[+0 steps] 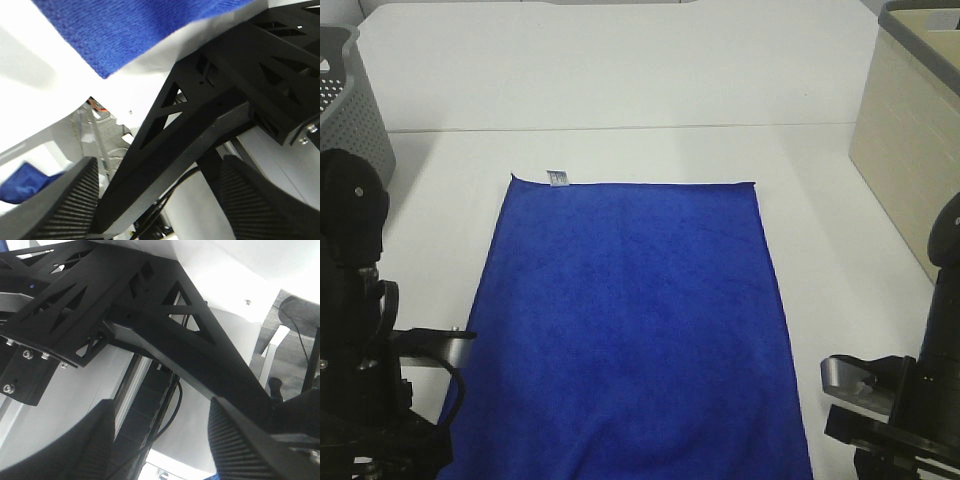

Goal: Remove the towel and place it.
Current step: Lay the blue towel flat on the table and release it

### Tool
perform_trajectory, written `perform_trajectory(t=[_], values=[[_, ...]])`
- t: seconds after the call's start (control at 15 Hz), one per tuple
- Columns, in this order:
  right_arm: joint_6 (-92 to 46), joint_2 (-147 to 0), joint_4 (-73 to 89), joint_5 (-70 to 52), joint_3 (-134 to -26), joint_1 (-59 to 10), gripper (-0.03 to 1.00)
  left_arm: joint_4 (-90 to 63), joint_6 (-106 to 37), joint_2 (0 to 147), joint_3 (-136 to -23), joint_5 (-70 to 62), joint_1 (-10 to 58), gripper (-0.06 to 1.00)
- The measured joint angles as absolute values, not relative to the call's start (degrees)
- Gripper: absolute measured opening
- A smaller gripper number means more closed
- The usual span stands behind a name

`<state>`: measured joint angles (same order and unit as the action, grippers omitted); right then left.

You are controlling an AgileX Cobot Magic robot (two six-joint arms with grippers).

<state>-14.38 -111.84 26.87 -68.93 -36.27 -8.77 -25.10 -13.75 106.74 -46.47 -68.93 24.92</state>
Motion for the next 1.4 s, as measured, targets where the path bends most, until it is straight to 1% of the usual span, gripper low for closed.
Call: perform_trajectory(t=[0.27,0.4,0.8,0.93,1.07,1.2,1.33,1.4], values=[[-14.38,-109.26,26.81,-68.98,-38.73,-8.77,0.57,-20.51,-6.88,99.58,-47.67,-69.27,26.36,0.64],[-14.38,-105.14,26.81,-68.98,-40.79,-8.77,0.57,-19.31,-5.21,97.00,-50.02,-69.27,26.36,0.64],[-12.55,-91.39,26.76,-69.39,-55.35,-8.77,0.57,-10.20,0.57,94.14,-63.03,-69.44,25.78,0.64],[-10.08,-90.41,24.64,-68.18,-60.96,-8.77,0.57,-9.80,2.52,94.14,-65.78,-68.70,23.09,0.64],[-6.93,-90.70,18.68,-63.60,-67.04,-8.77,0.57,-9.57,3.90,94.14,-67.61,-67.09,19.02,0.64],[-3.38,-92.19,13.12,-62.45,-72.94,-8.65,0.57,-8.54,4.53,95.00,-70.07,-65.78,14.78,0.64],[0.63,-92.82,8.65,-63.14,-76.09,-8.65,0.63,-5.44,5.21,96.43,-72.59,-65.55,13.01,0.64],[4.58,-93.11,4.87,-62.17,-76.66,-8.65,0.71,-2.29,7.79,97.40,-73.85,-64.11,12.83,0.66]])
